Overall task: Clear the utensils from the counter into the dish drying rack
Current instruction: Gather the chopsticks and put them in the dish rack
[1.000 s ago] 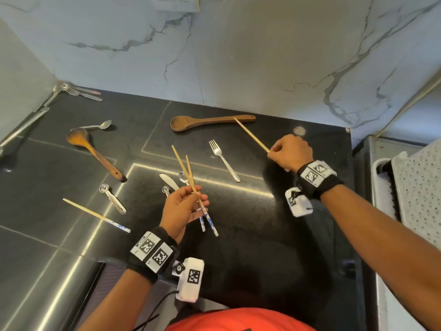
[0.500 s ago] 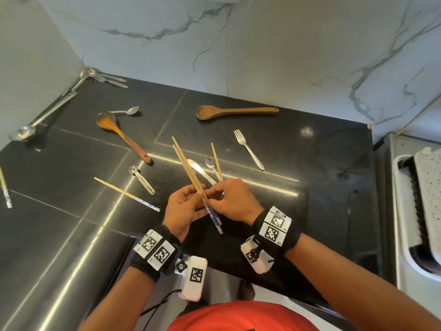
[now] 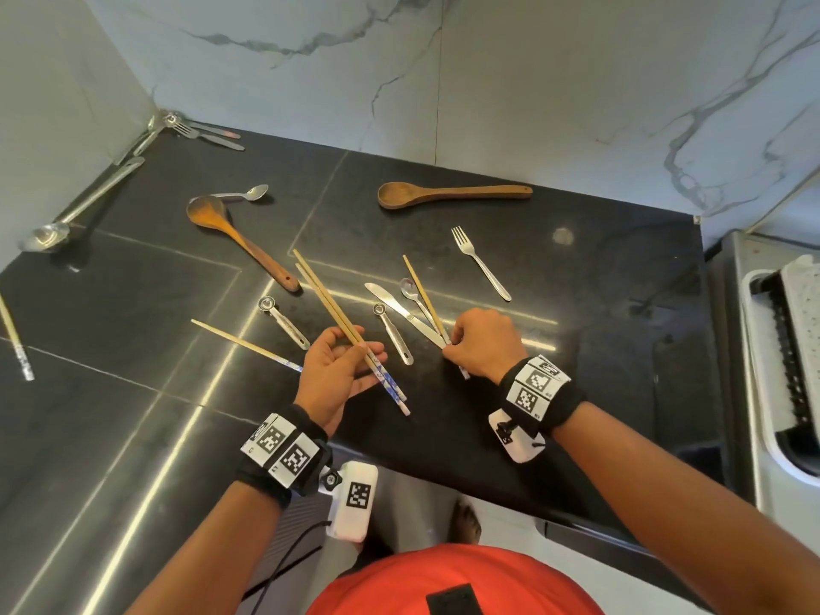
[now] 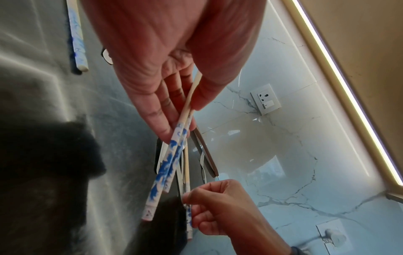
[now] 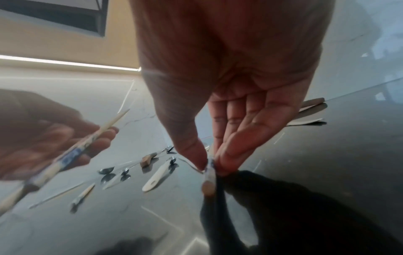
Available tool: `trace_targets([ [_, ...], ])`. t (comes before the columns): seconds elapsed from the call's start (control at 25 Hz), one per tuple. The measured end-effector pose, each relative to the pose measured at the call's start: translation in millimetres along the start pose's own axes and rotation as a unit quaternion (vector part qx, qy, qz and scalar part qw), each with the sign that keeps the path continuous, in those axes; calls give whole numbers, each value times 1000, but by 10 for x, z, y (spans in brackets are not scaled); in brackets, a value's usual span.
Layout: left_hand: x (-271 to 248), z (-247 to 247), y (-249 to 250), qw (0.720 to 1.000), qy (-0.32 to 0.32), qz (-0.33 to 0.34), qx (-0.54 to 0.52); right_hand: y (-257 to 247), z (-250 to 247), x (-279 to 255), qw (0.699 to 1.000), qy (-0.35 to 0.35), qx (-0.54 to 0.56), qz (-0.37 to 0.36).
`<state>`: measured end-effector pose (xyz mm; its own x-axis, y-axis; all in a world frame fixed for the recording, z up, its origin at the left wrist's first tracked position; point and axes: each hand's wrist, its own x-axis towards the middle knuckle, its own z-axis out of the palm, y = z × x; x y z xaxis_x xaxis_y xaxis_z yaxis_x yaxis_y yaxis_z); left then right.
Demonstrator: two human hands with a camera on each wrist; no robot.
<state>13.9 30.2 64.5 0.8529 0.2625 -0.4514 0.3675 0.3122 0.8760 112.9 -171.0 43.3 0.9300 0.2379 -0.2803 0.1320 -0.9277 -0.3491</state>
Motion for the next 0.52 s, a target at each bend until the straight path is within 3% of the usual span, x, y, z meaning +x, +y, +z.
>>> trace_targets([
  [0.16, 44, -101, 39, 999, -18, -27, -10, -68, -130, -22, 998, 33, 46, 16],
  [0.28, 54, -166, 59, 998, -32, -45, -34, -280, -173, -158, 991, 46, 117, -47],
  [0.52, 36, -396, 134, 995, -41, -38, -78, -887, 121, -298, 964, -12, 187, -188],
])
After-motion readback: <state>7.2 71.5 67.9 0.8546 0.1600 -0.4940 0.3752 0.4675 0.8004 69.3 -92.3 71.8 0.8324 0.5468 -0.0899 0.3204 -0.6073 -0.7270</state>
